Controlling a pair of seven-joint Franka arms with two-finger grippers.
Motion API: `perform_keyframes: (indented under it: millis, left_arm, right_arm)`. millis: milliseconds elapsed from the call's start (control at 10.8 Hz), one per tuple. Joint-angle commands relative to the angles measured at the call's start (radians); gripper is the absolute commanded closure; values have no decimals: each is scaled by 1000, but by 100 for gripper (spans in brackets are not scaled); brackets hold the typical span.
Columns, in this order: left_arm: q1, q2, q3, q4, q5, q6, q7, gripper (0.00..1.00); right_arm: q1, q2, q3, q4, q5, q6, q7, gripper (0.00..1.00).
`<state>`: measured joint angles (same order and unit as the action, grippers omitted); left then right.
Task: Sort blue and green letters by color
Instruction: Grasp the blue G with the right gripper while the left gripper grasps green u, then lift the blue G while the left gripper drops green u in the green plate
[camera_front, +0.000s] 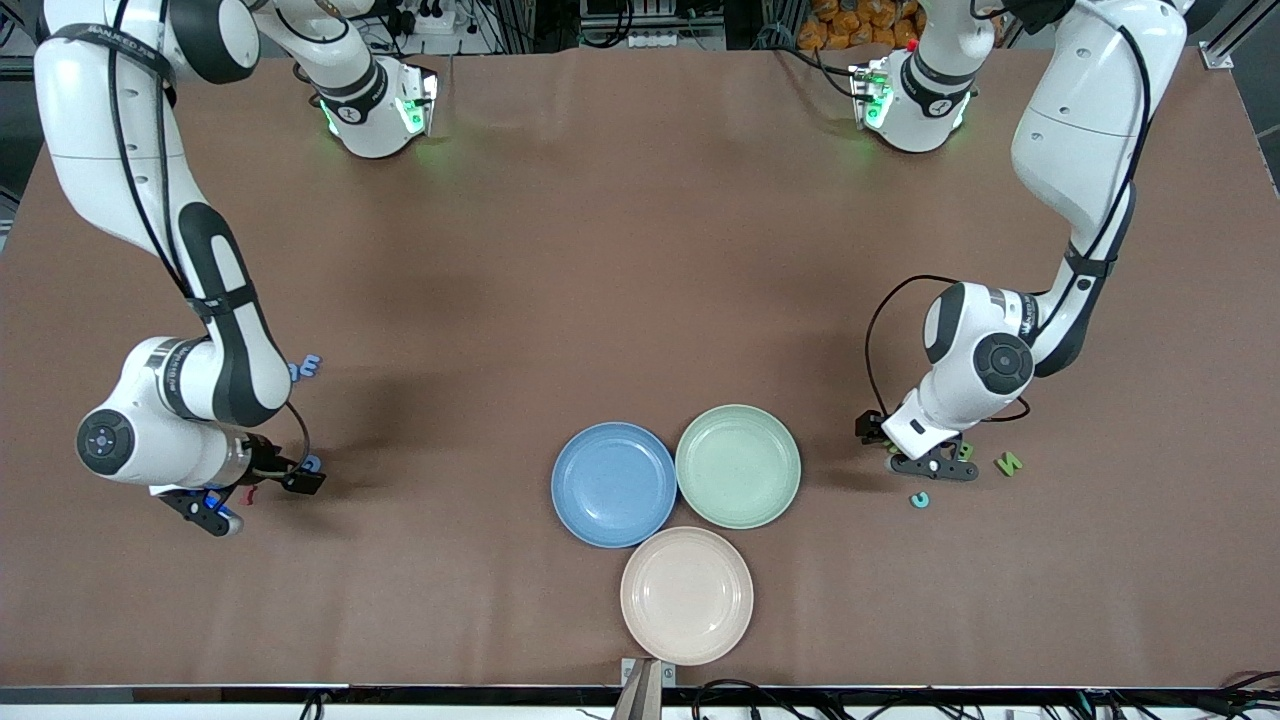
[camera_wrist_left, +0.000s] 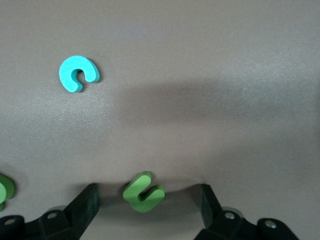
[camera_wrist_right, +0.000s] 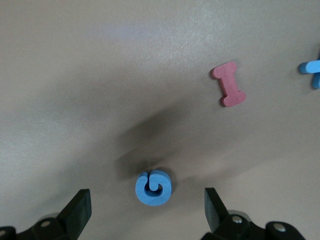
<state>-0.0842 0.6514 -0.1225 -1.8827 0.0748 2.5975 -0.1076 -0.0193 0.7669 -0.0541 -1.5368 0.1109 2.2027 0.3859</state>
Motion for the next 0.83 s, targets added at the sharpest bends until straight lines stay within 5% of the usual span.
perform_keyframes:
  millis: [0, 462, 739]
  left_arm:
    - [-8, 1, 12, -9, 22, 19, 11, 51]
    - [-9, -10, 26, -12, 102, 16, 12, 74]
    - [-9, -12, 26, -6, 102, 13, 11, 78]
  right_arm:
    - [4, 20, 0, 14, 10, 3, 5, 0]
    - [24, 19, 0, -67, -5, 141, -30, 0]
    - [24, 14, 0, -77, -16, 152, -36, 0]
